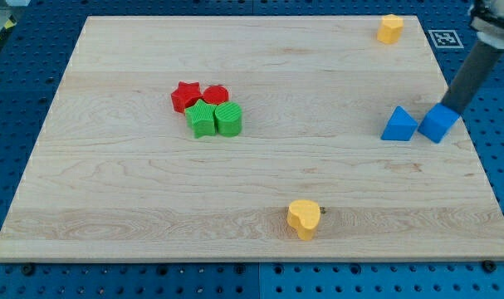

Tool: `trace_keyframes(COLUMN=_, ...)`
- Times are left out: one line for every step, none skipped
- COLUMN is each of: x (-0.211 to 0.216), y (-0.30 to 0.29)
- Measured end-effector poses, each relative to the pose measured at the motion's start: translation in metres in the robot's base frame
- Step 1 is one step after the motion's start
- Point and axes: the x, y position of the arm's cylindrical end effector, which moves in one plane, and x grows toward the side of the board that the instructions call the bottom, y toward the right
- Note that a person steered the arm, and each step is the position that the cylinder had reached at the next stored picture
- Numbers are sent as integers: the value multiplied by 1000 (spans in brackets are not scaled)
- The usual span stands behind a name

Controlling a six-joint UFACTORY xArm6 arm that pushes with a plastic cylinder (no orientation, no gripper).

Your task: Push the blue cube into the blue triangle

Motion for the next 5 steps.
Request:
trace_keyframes(x=1, y=-15)
trace_keyframes(x=2, y=-4)
trace_keyframes(x=7, y=34)
trace_keyframes(x=27, y=44)
trace_keyframes(x=42, y=8)
